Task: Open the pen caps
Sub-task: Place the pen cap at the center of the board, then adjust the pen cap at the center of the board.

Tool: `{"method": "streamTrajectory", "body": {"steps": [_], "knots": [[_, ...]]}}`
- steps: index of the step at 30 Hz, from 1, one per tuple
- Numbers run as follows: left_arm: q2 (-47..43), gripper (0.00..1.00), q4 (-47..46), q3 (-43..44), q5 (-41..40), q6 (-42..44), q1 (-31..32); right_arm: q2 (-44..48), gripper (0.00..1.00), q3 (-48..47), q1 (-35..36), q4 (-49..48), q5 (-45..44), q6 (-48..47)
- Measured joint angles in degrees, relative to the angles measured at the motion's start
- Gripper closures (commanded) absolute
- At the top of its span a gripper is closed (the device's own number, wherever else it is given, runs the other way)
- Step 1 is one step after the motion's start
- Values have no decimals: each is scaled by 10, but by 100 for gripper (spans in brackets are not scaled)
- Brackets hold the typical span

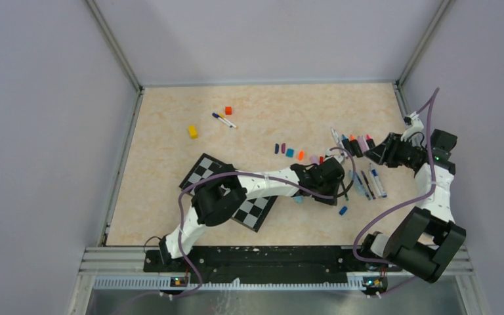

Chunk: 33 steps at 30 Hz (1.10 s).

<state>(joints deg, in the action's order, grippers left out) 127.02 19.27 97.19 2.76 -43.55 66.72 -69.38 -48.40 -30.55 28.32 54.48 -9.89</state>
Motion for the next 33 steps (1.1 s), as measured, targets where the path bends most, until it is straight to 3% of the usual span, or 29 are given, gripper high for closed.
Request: {"method": "streamTrajectory", "body": {"steps": [5, 12, 16, 19, 21, 22, 23, 28, 33], "knots": [[-28, 73, -22, -40, -15, 16, 0, 0, 57, 0, 0, 1, 3, -7], [-160, 66, -74, -137, -63, 80, 0, 0, 57, 0, 0, 16, 36, -41], [-258, 52, -110, -191, -95, 142, -1, 0, 57, 1, 0, 27, 59, -71], [-329, 35, -129, -235, -129, 184, -2, 0, 57, 4, 0, 41, 70, -101], [-373, 17, -144, -269, -153, 207, -3, -2, 57, 4, 0, 62, 79, -135], [-393, 5, -149, -286, -164, 218, -3, -3, 57, 3, 0, 79, 85, -160], [-416, 2, -160, -309, -177, 229, -3, -5, 57, 2, 0, 102, 91, -192], [-522, 1, -196, -422, -241, 269, -6, -34, 57, -29, 1, 261, 109, -401], [-630, 1, -218, -513, -264, 286, -32, -58, 44, -68, 28, 422, 96, -651]]}}
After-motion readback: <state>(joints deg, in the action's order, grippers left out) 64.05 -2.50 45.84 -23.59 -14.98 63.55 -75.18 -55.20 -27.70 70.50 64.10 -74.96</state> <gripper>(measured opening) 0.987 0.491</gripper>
